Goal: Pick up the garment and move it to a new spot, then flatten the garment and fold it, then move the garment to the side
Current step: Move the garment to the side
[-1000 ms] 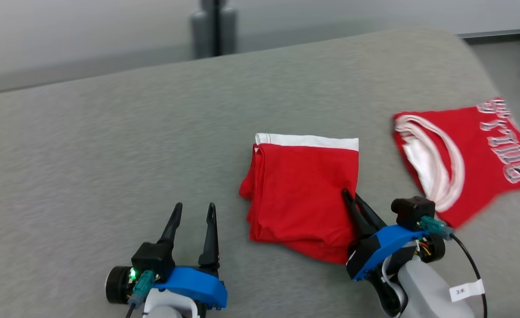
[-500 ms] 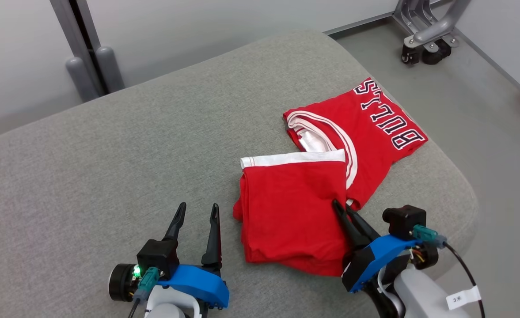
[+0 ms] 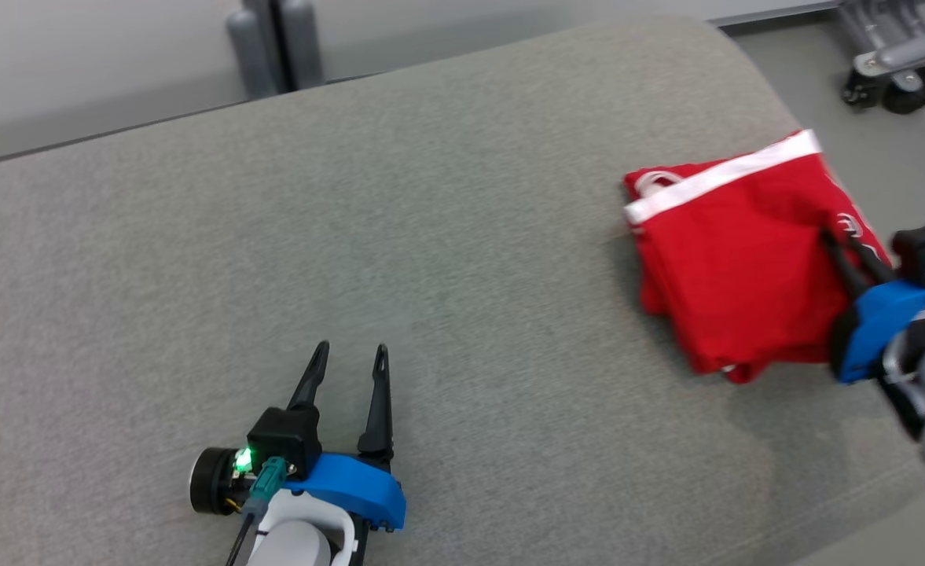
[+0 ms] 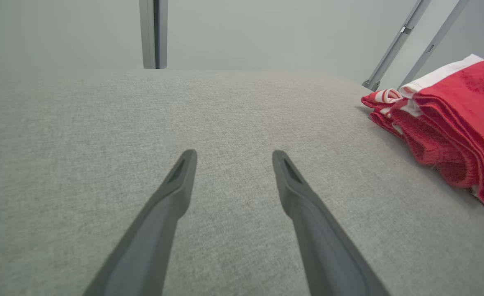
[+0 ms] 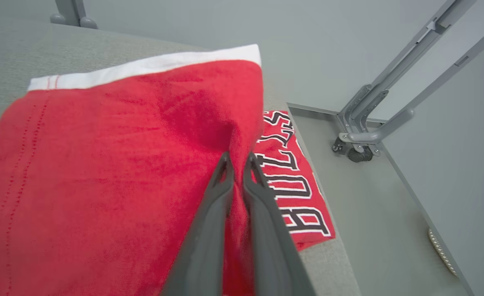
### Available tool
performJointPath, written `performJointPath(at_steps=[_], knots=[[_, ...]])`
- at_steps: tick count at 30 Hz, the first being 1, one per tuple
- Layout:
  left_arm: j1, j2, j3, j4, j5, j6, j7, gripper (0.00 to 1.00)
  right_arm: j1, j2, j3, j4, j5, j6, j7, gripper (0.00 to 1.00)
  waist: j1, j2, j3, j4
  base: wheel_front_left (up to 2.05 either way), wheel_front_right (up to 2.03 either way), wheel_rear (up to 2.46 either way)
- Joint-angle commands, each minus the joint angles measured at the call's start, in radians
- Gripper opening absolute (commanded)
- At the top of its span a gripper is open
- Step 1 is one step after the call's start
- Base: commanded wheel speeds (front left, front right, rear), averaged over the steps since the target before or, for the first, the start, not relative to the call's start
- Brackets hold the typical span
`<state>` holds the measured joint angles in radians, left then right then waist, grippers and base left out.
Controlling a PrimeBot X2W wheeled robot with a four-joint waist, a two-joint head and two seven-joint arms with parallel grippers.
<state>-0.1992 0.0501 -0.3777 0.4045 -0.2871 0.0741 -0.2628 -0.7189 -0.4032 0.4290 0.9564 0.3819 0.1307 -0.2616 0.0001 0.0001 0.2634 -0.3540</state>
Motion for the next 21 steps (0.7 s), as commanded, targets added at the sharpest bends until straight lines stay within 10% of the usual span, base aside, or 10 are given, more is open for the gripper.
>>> performJointPath(at_steps=[1, 10, 11, 15, 21], knots=[[-0.028, 0.001, -0.003, -0.006, 0.009, 0.002, -0.002, 1.00, -0.030, -0.030, -0.005, 0.025, -0.017, 0.000, -0.004, 0.00, -0.0001, -0.0001, 0.048, 0.055, 0.00, 0.00, 0.00], [-0.063, 0.000, 0.001, -0.012, 0.027, 0.010, -0.002, 1.00, -0.130, -0.142, -0.126, 0.234, -0.070, 0.000, -0.004, 0.00, -0.0001, -0.0001, 0.113, 0.142, 0.00, 0.00, 0.00], [-0.062, 0.000, 0.002, -0.013, 0.028, 0.011, -0.002, 1.00, -0.137, -0.143, -0.143, 0.256, -0.082, 0.000, -0.004, 1.00, -0.0001, -0.0001, 0.116, 0.145, 0.00, 0.00, 0.00], [-0.061, 0.001, 0.016, -0.017, 0.032, 0.015, -0.002, 1.00, -0.153, -0.148, -0.242, 0.264, -0.132, 0.000, -0.004, 1.00, -0.0001, -0.0001, 0.119, 0.152, 0.00, 0.00, 0.00], [-0.049, 0.000, 0.049, -0.042, 0.026, 0.026, -0.002, 1.00, -0.057, -0.035, -0.433, -0.041, -0.201, 0.000, -0.004, 1.00, -0.0001, -0.0001, 0.087, 0.157, 0.00, 0.00, 0.00]])
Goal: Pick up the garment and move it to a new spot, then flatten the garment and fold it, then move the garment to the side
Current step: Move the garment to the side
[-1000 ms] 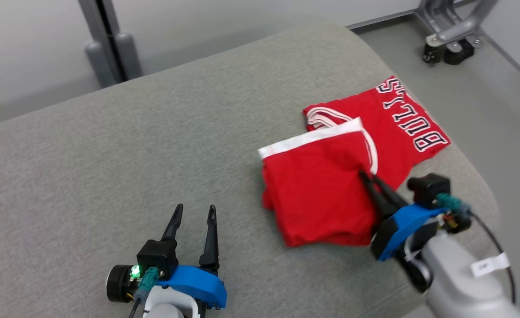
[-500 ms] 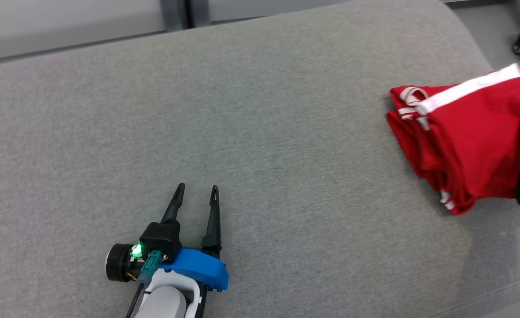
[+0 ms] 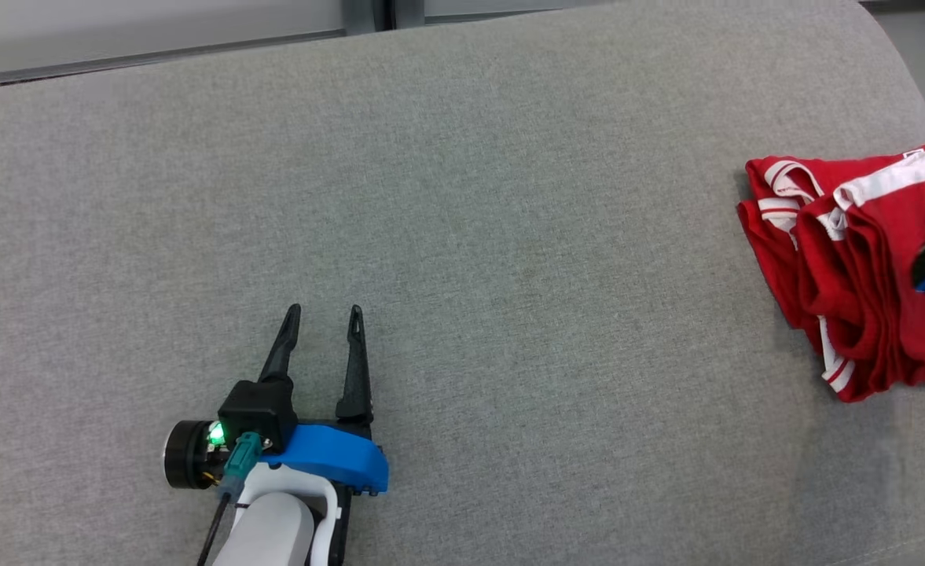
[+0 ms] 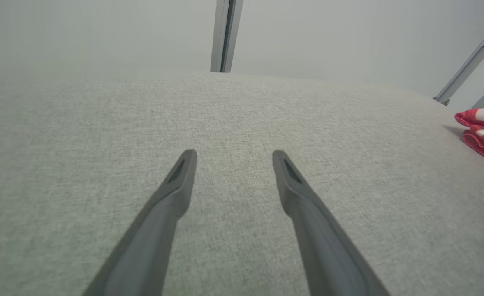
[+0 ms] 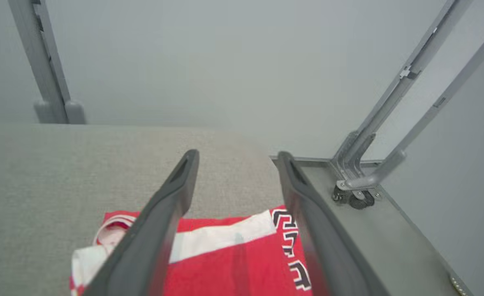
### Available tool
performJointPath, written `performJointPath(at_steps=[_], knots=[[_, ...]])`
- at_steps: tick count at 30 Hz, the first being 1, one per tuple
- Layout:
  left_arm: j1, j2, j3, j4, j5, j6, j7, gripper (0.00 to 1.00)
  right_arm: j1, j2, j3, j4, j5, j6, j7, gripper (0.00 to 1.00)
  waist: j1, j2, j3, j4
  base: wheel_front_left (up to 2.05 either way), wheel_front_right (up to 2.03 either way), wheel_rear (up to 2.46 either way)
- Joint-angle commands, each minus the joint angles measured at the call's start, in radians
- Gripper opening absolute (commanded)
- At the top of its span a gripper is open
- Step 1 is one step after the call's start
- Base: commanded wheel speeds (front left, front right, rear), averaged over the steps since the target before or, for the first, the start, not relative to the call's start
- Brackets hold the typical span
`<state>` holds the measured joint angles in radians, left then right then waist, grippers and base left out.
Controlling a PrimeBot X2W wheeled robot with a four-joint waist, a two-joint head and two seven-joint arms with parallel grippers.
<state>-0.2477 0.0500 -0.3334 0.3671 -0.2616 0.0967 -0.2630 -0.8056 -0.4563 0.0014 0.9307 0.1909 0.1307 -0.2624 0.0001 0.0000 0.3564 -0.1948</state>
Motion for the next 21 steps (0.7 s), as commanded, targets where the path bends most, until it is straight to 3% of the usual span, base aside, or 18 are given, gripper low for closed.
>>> performJointPath(at_steps=[1, 6, 10, 15, 21], knots=[[0.006, 0.001, 0.013, -0.009, 0.001, 0.007, -0.002, 1.00, 0.047, 0.045, -0.033, -0.076, -0.007, 0.000, -0.003, 1.00, -0.0001, 0.0000, -0.016, 0.000, 0.00, 0.00, 0.00], [0.032, 0.001, 0.057, -0.038, 0.001, 0.026, -0.002, 1.00, 0.196, 0.201, -0.082, -0.346, -0.025, 0.000, -0.003, 1.00, -0.0001, 0.0000, -0.067, 0.023, 0.00, 0.00, 0.00], [0.056, 0.001, 0.089, -0.058, 0.013, 0.049, -0.002, 1.00, 0.322, 0.295, -0.076, -0.466, -0.024, 0.000, -0.004, 1.00, -0.0001, 0.0000, -0.106, 0.055, 0.00, 0.00, 0.00], [0.094, 0.000, 0.107, -0.072, 0.031, 0.077, -0.002, 1.00, 0.465, 0.366, -0.057, -0.488, -0.037, 0.000, -0.003, 1.00, -0.0001, 0.0000, -0.158, 0.096, 0.00, 0.00, 0.00], [0.150, 0.000, 0.107, -0.077, 0.040, 0.090, -0.002, 1.00, 0.556, 0.393, -0.035, -0.475, -0.059, 0.000, -0.003, 1.00, -0.0001, 0.0000, -0.219, 0.124, 0.00, 0.00, 0.00]])
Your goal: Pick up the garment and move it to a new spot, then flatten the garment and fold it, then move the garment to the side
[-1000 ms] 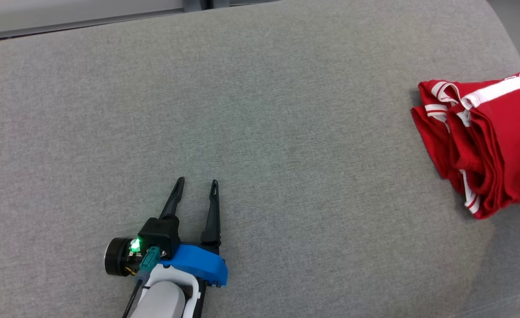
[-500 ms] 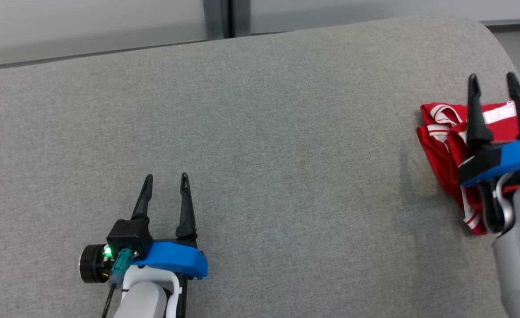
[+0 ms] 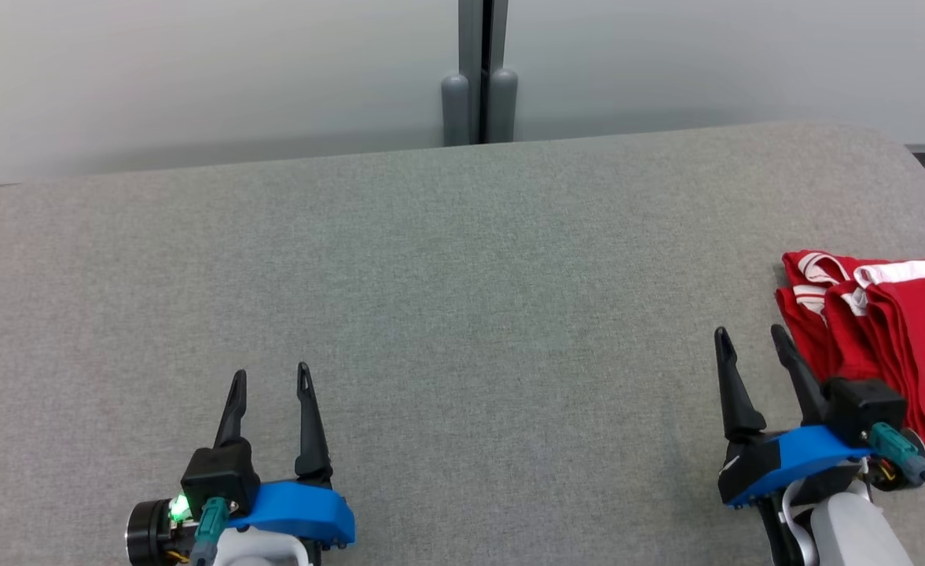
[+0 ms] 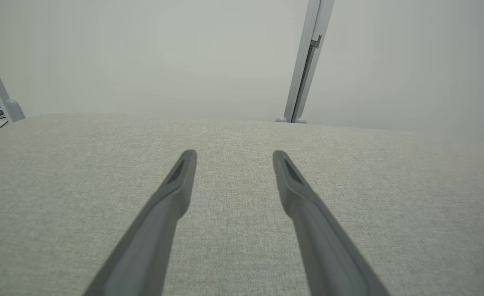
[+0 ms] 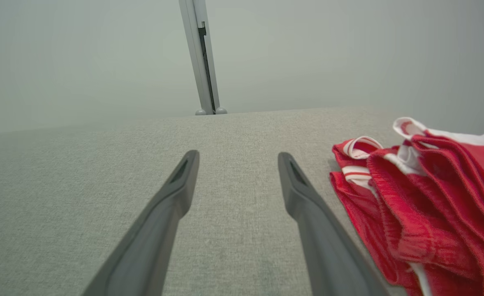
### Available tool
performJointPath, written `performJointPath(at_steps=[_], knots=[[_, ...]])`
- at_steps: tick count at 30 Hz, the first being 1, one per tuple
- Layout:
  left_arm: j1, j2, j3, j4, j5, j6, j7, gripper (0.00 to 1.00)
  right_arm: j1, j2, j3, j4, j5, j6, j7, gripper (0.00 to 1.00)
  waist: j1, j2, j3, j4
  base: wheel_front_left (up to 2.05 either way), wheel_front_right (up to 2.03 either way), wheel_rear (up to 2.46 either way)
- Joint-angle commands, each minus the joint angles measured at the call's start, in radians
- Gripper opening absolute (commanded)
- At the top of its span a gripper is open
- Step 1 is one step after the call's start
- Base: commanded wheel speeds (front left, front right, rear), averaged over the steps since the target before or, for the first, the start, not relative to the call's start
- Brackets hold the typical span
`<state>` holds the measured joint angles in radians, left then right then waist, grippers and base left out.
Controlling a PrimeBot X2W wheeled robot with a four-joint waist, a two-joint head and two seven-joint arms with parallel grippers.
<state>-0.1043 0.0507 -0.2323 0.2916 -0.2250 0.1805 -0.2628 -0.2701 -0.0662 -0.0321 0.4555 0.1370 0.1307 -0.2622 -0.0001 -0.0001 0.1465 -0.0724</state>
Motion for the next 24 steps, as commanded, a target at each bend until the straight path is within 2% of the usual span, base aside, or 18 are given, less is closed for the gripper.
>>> performJointPath(at_steps=[1, 9, 19, 20, 24], knots=[[0.017, -0.001, 0.004, -0.001, 0.001, 0.005, -0.002, 1.00, 0.032, 0.006, -0.004, 0.003, -0.006, 0.000, -0.003, 1.00, 0.0001, 0.0001, -0.019, 0.006, 0.00, 0.00, 0.00], [0.079, 0.000, 0.014, 0.013, -0.019, 0.002, -0.002, 1.00, 0.111, 0.014, -0.007, 0.030, -0.023, 0.000, -0.004, 1.00, 0.0001, 0.0001, -0.119, 0.034, 0.00, 0.00, 0.00], [0.117, 0.000, 0.054, 0.014, -0.067, -0.035, -0.002, 1.00, 0.121, 0.015, 0.022, 0.018, 0.007, 0.000, -0.003, 1.00, 0.0001, 0.0001, -0.151, 0.046, 0.00, 0.00, 0.00], [0.105, 0.000, 0.055, 0.016, -0.070, -0.038, 0.000, 0.00, 0.111, 0.015, 0.022, 0.020, 0.007, 0.000, 0.000, 0.00, 0.0001, -0.0001, -0.151, 0.046, 0.00, 0.00, 0.00], [0.118, 0.000, 0.058, 0.042, -0.088, -0.041, 0.008, 0.00, 0.115, 0.020, 0.018, 0.049, 0.020, 0.000, 0.012, 0.00, 0.0001, -0.0001, -0.151, 0.047, 0.00, 0.00, 0.00]])
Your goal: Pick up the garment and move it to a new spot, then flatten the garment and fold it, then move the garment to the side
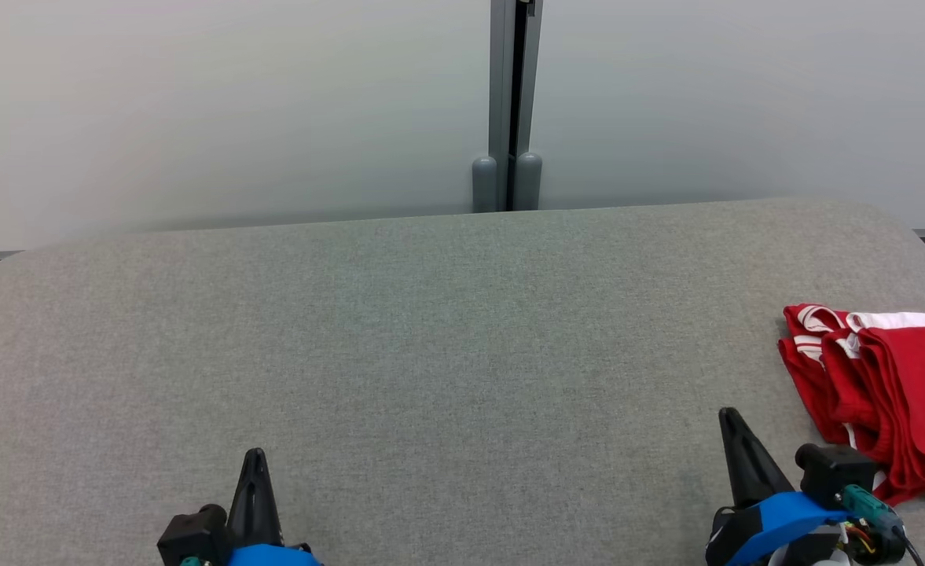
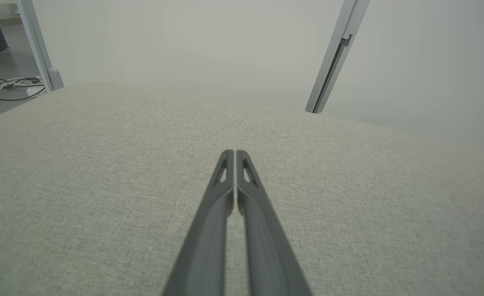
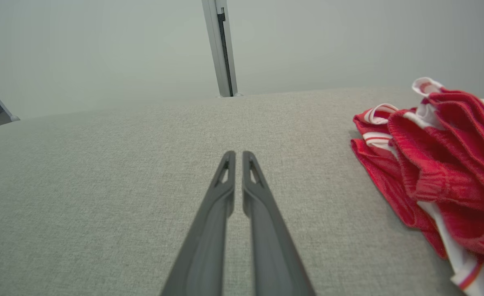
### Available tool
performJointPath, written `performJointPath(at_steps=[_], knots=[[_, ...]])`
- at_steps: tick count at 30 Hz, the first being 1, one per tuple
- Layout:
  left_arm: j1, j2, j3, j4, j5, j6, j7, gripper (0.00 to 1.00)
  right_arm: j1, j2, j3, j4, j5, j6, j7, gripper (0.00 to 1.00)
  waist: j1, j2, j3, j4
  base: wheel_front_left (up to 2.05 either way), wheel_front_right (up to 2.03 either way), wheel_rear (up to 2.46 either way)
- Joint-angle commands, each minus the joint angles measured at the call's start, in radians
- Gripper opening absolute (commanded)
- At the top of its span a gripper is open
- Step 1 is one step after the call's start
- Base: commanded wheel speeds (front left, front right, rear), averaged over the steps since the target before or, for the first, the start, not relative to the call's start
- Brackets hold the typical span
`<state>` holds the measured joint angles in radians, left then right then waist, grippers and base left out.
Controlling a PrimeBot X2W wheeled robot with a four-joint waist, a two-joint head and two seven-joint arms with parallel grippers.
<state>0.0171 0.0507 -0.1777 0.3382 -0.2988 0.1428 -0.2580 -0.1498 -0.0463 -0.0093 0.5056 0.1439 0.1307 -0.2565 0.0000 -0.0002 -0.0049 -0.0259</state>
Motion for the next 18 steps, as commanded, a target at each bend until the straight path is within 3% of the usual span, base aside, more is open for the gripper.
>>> performJointPath(at_steps=[1, 18], knots=[[-0.005, 0.000, 0.007, -0.006, -0.033, -0.007, 0.008, 0.00, -0.009, -0.001, -0.010, -0.001, 0.033, 0.000, 0.015, 0.00, 0.0000, 0.0000, 0.000, 0.000, 0.00, 0.00, 0.00], [-0.036, 0.001, 0.070, -0.025, -0.320, -0.067, 0.089, 0.00, 0.007, -0.002, -0.027, -0.066, 0.356, 0.000, 0.091, 0.00, 0.0000, 0.0000, 0.001, 0.004, 0.00, 0.00, 0.00]])
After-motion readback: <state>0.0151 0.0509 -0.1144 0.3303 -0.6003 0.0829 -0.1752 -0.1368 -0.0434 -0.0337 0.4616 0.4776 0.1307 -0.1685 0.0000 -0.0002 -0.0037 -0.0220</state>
